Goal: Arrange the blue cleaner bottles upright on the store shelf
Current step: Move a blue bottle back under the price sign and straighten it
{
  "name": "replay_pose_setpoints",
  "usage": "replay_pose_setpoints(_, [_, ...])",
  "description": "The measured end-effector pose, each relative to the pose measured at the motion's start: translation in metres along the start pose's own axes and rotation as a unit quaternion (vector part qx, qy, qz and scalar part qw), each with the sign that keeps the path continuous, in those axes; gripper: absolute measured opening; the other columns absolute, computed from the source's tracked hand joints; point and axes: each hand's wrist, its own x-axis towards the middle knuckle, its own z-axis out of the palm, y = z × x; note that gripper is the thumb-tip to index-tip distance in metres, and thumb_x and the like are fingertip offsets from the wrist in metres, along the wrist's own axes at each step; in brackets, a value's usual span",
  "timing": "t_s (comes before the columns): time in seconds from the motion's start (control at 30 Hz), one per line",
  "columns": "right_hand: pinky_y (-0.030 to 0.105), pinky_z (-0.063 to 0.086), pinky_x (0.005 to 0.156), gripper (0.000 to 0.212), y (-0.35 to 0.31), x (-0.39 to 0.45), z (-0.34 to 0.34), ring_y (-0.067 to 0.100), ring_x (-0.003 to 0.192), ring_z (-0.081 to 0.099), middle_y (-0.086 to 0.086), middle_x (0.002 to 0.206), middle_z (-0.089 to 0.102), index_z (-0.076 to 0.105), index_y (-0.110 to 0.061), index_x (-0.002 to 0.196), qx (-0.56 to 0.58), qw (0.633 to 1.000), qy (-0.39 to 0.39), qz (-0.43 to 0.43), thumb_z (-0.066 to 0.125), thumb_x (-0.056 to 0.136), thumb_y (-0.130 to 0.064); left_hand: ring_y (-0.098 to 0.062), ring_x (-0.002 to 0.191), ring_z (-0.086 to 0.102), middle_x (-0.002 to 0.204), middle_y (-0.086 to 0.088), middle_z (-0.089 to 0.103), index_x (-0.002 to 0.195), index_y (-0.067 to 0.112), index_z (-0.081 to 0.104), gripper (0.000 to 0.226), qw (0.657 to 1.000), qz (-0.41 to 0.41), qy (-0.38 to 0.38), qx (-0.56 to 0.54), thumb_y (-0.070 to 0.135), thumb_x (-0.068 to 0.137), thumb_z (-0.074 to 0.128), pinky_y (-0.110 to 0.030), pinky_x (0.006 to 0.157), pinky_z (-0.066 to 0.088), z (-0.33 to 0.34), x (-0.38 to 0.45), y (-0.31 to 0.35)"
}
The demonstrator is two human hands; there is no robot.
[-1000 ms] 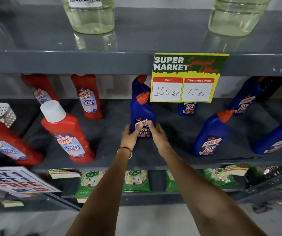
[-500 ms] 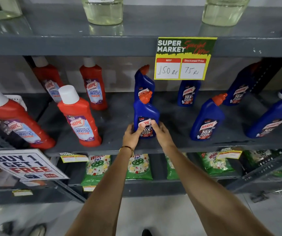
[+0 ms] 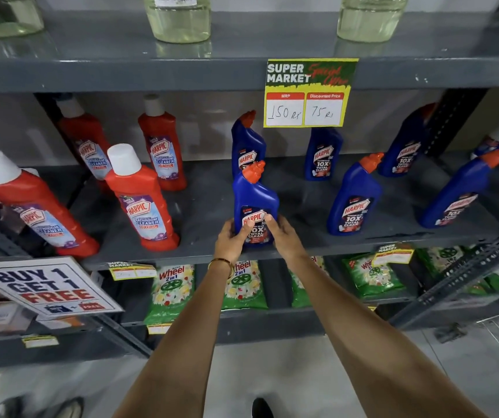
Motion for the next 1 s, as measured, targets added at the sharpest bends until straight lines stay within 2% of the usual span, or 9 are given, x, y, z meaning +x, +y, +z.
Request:
replay_pose_setpoints(0.1, [0.022,0.047,0.081,0.046,0.0001,-0.0006,-0.0003,0.016,0.102,0.062,0.000,0.112,0.062,0.051,-0.016,0.127,-0.007,1.000,-0.002,-0.001,0.052,0.090,-0.043,-0.019,0.098,0.060,0.113,-0.008,0.063,0.121,0.008,0.052,0.041,1.000,0.002,-0.001,-0.009,0.028,0.086,0.061,-0.028,0.085,0.049,0.0002,-0.0012,-0.0003])
replay_pose_setpoints(0.27, [0.029,0.049,0.089,0.045,0.0017,0.0020,-0.0009,0.017,0.103,0.061,0.006,0.117,0.063,0.050,-0.016,0.127,-0.002,1.000,-0.011,0.005,0.052,0.091,-0.042,-0.019,0.099,0.059,0.111,-0.007,0.061,0.123,0.008,0.050,0.043,1.000,-0.001,-0.002,-0.015,0.028,0.087,0.061,-0.031,0.087,0.050,0.0008,-0.0010,-0.0002])
replay_pose_setpoints(0.37, [0.031,0.050,0.091,0.046,0.0014,0.0024,-0.0010,0.019,0.105,0.061,0.008,0.120,0.063,0.049,-0.016,0.127,-0.007,1.000,-0.015,0.009,0.052,0.091,-0.043,-0.020,0.099,0.059,0.112,-0.008,0.061,0.122,0.008,0.050,0.041,1.000,-0.001,-0.002,-0.018,0.027,0.087,0.060,-0.025,0.079,0.051,0.0012,-0.0007,-0.0008])
replay_pose_setpoints(0.47, [0.025,0.049,0.085,0.045,-0.0010,0.0010,-0.0016,0.016,0.103,0.061,0.006,0.117,0.062,0.049,-0.014,0.128,-0.005,1.000,-0.019,0.009,0.050,0.092,-0.041,-0.018,0.097,0.059,0.109,-0.006,0.061,0.122,0.008,0.050,0.040,1.000,0.005,-0.001,-0.014,0.026,0.088,0.060,-0.017,0.071,0.050,0.0021,-0.0025,0.0010])
replay_pose_setpoints(0.57, [0.017,0.048,0.075,0.044,-0.0039,-0.0011,-0.0017,0.015,0.101,0.060,0.002,0.113,0.062,0.049,-0.014,0.128,-0.009,1.000,-0.015,0.010,0.050,0.092,-0.040,-0.016,0.097,0.059,0.107,-0.004,0.061,0.121,0.008,0.050,0.039,1.000,0.006,-0.004,0.000,0.027,0.089,0.058,-0.015,0.069,0.050,0.0021,-0.0025,0.0023])
replay_pose_setpoints(0.63, [0.018,0.049,0.076,0.044,-0.0037,-0.0002,-0.0015,0.016,0.101,0.061,0.005,0.115,0.063,0.050,-0.013,0.127,-0.007,1.000,-0.014,0.010,0.050,0.092,-0.040,-0.017,0.098,0.059,0.110,-0.006,0.062,0.121,0.008,0.050,0.039,1.000,0.007,-0.007,-0.004,0.026,0.088,0.059,-0.016,0.072,0.049,0.0012,-0.0003,0.0016])
replay_pose_setpoints(0.77, [0.030,0.050,0.090,0.043,-0.0016,0.0016,-0.0007,0.019,0.105,0.062,0.010,0.121,0.064,0.051,-0.014,0.123,0.000,1.000,-0.023,0.013,0.052,0.091,-0.042,-0.018,0.102,0.060,0.115,-0.007,0.062,0.124,0.009,0.048,0.043,1.000,0.003,-0.011,0.004,0.029,0.088,0.059,-0.021,0.080,0.049,0.0001,0.0009,0.0000])
replay_pose_setpoints(0.9, [0.025,0.049,0.085,0.046,-0.0027,0.0012,-0.0008,0.017,0.103,0.061,0.009,0.121,0.064,0.051,-0.013,0.127,-0.008,1.000,-0.016,0.008,0.051,0.091,-0.042,-0.018,0.104,0.059,0.118,-0.007,0.061,0.126,0.009,0.047,0.045,1.000,0.001,-0.016,0.010,0.030,0.088,0.058,-0.027,0.086,0.048,0.0001,0.0000,0.0008])
replay_pose_setpoints(1.0, [0.017,0.046,0.076,0.049,-0.0048,-0.0021,-0.0001,0.014,0.103,0.058,0.006,0.123,0.061,0.048,-0.014,0.133,-0.024,1.000,-0.009,0.014,0.048,0.093,-0.043,-0.020,0.103,0.059,0.121,-0.011,0.061,0.123,0.006,0.049,0.043,1.000,-0.011,-0.015,0.016,0.029,0.088,0.059,-0.030,0.089,0.049,-0.0005,-0.0035,0.0004])
